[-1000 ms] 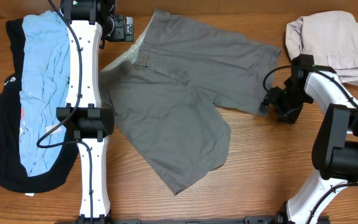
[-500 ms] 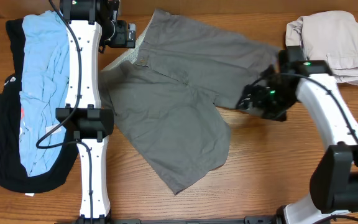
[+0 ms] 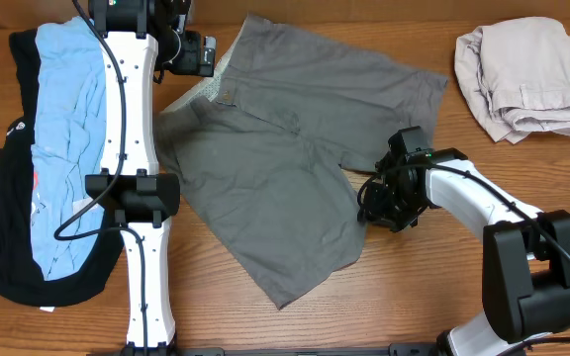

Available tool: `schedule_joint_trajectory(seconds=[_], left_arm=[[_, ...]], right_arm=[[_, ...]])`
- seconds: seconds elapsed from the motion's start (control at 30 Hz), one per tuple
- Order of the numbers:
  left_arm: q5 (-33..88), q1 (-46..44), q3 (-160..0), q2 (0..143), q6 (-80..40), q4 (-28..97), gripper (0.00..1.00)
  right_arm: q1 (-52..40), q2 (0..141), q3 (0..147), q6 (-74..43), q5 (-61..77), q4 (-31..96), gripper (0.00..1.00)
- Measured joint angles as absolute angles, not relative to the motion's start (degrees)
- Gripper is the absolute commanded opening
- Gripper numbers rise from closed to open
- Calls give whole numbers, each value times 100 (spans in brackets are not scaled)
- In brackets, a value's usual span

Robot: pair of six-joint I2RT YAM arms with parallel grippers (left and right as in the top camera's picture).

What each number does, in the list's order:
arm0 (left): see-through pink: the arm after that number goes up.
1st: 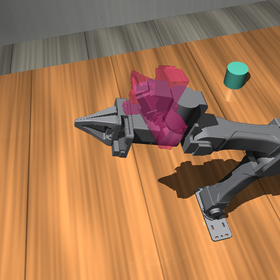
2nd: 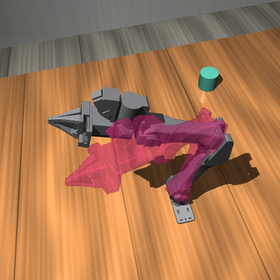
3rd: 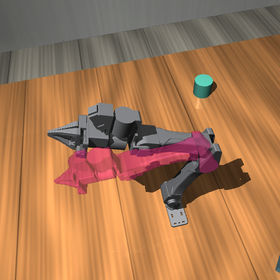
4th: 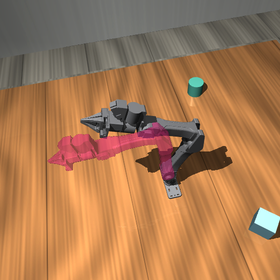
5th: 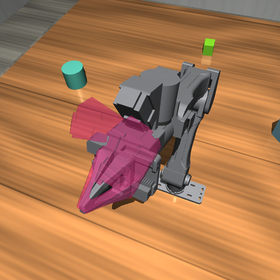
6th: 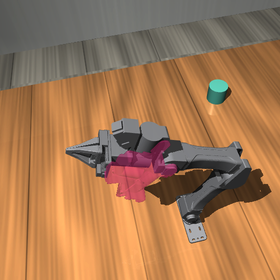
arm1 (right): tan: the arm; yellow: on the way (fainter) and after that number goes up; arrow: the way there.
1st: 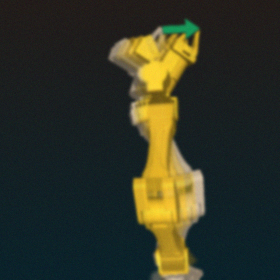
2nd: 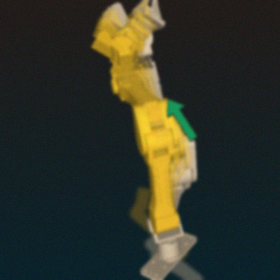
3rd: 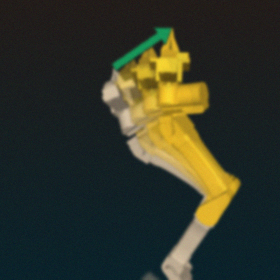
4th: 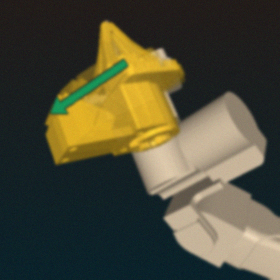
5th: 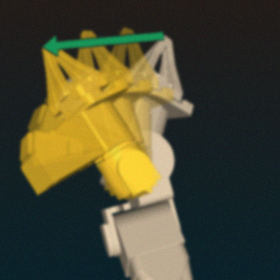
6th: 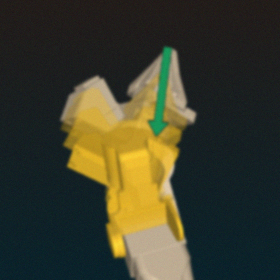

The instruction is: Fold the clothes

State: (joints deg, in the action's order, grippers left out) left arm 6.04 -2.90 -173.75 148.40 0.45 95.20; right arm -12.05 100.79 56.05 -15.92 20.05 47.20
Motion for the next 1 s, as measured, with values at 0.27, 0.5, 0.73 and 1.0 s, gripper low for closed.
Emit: schedule_joint_trajectory(seconds=[0.27,0.5,0.73,1.0], left_arm=[[604,-290,-17375,14840,45,9539,100],[604,-290,-17375,14840,45,9566,100],[604,-290,-17375,14840,45,9572,100],[607,-303,-17373,14840,45,9601,100]], right_arm=[[-1262,10079,5586,-1767,2156,4558,4],[-1009,10079,5586,-2099,1916,4744,4],[1007,10079,5586,-1964,1780,5015,10],[2117,10079,5920,-1463,1796,5520,46]])
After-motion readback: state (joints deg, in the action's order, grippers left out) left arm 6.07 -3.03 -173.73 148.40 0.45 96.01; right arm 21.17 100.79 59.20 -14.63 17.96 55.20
